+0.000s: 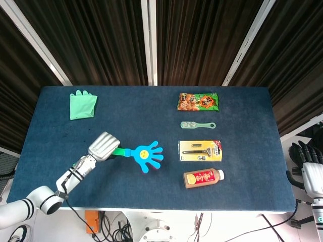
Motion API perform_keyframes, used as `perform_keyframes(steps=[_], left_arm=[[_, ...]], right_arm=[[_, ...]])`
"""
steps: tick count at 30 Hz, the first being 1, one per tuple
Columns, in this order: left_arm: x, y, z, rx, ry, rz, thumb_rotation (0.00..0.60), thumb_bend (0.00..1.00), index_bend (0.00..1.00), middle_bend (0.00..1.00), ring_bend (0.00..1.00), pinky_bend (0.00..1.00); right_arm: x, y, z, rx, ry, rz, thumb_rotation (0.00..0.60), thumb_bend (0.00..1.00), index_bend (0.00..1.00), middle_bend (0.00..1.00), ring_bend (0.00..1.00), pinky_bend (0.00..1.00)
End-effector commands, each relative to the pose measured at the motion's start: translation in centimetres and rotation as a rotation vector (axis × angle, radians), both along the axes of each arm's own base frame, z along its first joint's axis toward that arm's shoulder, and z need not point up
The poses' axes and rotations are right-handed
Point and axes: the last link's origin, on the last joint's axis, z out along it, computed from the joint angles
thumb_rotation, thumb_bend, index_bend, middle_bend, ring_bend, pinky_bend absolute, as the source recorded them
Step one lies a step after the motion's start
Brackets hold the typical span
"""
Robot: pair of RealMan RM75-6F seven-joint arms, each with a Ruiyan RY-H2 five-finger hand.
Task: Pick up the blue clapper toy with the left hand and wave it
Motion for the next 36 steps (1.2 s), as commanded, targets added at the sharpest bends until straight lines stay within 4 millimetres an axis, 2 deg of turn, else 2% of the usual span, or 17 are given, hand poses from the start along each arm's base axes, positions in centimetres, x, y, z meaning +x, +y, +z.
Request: perform_keyframes(steps=[1,4,8,12,16,17,20,23,27,33,36], left_arm=[[1.8,1.7,4.0,-0.39,-1.59,0.683,0.6,0.64,1.0,1.0,1.0,1.0],[1.2,2.2,5.0,-0.388,-1.689,0.713,0.6,0.64,1.0,1.0,1.0,1.0],[0.8,2.0,4.8,-0.367,-1.587,0.689,0.6,0.64,1.0,1.0,1.0,1.0],[0.1,1.6,3.6,-0.241,-1.108,0.463,0.6,0.64,1.0,1.0,1.0,1.0],[-1.3,1.0,1.4,0.011,-0.271,-0.042,0.6,0.64,1.0,1.0,1.0,1.0],[-1.7,0.8,0.7,0.042,-0.115,-0.14,0.6,0.64,1.0,1.0,1.0,1.0],[-2.3,-0.1,-1.4,0.037,0.113,-0.275,0.6,0.64,1.0,1.0,1.0,1.0],[-2.5,-0.3,-2.4,0.037,0.22,-0.35,0.6,0.63,1.0,1.0,1.0,1.0],[-2.8,-0.1,-2.5,0.036,0.295,-0.393,0.6,0.58,1.0,1.0,1.0,1.0],[-2.5,0.1,-1.9,0.026,0.24,-0.319,0.6,0.58,1.0,1.0,1.0,1.0],[-2.4,-0.2,-1.9,-0.028,0.12,-0.195,0.6,0.58,1.0,1.0,1.0,1.0]], right_arm=[[0.1,-0.1,-0.1,0.004,0.0,0.002,0.6,0.28,0.0,0.0,0.0,0.0],[0.2,-0.2,-0.3,0.01,-0.002,0.003,0.6,0.28,0.0,0.0,0.0,0.0],[0.2,-0.2,-0.3,0.012,0.001,0.004,0.6,0.28,0.0,0.0,0.0,0.0],[0.3,-0.2,-0.4,0.012,0.001,0.006,0.6,0.28,0.0,0.0,0.0,0.0],[0.3,-0.2,-0.4,0.011,0.002,0.006,0.6,0.28,0.0,0.0,0.0,0.0],[0.3,-0.2,-0.4,0.011,0.001,0.005,0.6,0.28,0.0,0.0,0.0,0.0],[0.2,-0.1,-0.4,0.011,0.0,0.001,0.6,0.28,0.0,0.0,0.0,0.0],[0.1,-0.1,-0.3,0.009,0.0,-0.003,0.6,0.28,0.0,0.0,0.0,0.0],[-0.1,0.0,0.1,-0.002,0.0,-0.007,0.6,0.28,0.0,0.0,0.0,0.0],[-0.2,0.0,-0.2,0.007,-0.005,-0.006,0.6,0.28,0.0,0.0,0.0,0.0],[-0.1,0.0,-0.2,0.006,-0.003,-0.002,0.6,0.28,0.0,0.0,0.0,0.0]])
